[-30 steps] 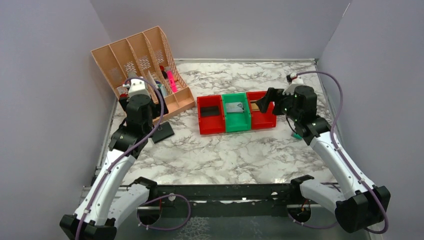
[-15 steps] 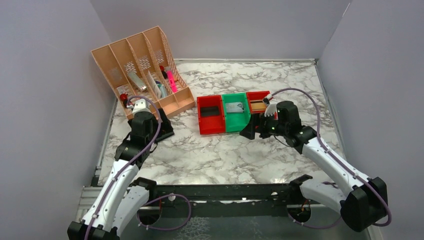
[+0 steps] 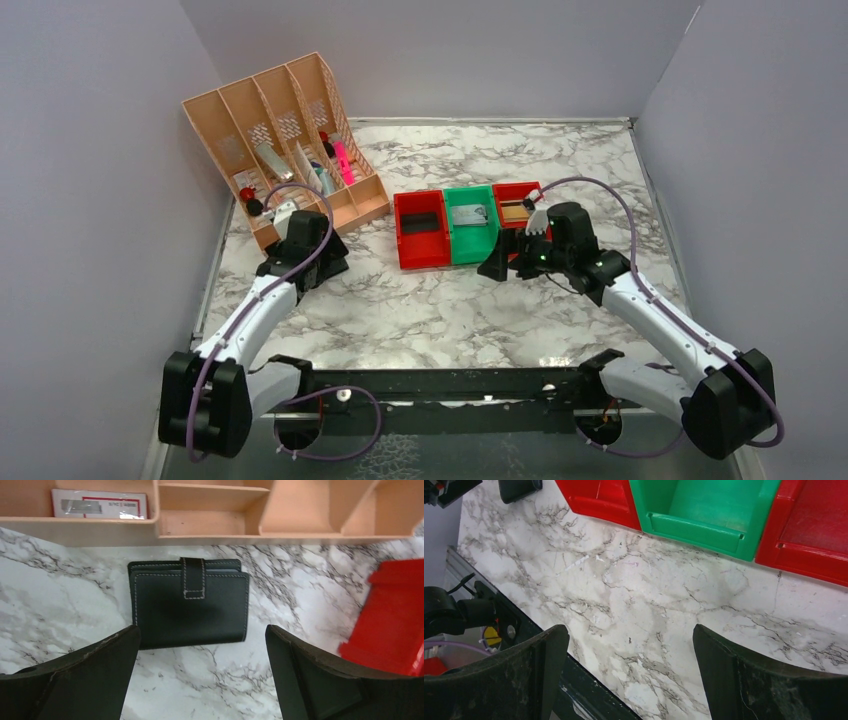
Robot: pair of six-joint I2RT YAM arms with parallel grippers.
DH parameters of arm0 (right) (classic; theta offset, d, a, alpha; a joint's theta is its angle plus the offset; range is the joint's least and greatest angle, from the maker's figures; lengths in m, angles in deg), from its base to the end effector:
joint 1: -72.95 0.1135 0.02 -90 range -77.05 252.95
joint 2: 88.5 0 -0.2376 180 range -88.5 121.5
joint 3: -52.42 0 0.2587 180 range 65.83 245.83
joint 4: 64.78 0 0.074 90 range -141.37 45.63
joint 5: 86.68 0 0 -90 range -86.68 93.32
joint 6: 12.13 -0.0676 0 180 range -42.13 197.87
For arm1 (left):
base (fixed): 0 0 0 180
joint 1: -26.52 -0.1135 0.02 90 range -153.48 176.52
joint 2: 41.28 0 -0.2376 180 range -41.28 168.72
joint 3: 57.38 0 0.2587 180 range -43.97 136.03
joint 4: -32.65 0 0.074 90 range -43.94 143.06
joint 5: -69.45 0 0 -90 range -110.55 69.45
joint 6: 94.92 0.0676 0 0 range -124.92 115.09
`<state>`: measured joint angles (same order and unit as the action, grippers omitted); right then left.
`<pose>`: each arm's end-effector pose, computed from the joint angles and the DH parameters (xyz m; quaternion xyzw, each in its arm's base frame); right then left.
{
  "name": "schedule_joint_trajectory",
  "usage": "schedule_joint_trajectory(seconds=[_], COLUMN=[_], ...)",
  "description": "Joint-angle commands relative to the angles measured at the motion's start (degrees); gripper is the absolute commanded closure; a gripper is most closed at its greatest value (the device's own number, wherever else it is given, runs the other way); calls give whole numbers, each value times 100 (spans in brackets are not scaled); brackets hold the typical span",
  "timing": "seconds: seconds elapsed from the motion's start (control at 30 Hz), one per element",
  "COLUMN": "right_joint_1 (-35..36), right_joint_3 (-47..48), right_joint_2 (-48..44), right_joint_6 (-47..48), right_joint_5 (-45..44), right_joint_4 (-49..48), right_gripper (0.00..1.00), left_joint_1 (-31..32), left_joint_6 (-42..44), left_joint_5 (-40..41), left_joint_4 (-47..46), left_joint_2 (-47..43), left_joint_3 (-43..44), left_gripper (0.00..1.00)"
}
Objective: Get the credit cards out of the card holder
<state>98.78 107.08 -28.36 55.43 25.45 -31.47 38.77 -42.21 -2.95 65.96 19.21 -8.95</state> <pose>0.2281 0.1387 0.2093 -0.1091 0.8822 0.3314 0.3163 0.2518 -0.0338 0.1677 -0.2549 0.8799 -0.0287 0.4000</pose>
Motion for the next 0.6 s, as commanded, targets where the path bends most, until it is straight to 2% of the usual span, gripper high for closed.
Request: schedule_joint_trajectory(seconds=[0.0, 0.3, 0.57], right_joint_1=[39, 46, 50], right_joint_3=[220, 288, 198], right_joint_2=[75, 259, 157], right_joint_6=[-13, 31, -143], right_joint_5=[-415, -797, -1127], right_joint_4=[215, 324, 410], right_gripper=[0, 1, 1], left_joint_1=[-247, -580, -618], left_joint_6=[-519, -682, -883], left_joint_5=[726, 1044, 392], left_joint_4=[-576, -1295, -1503], left_joint_2=[427, 1335, 1575], left_joint_3=[-43, 8, -408], left_gripper=[1, 5, 28])
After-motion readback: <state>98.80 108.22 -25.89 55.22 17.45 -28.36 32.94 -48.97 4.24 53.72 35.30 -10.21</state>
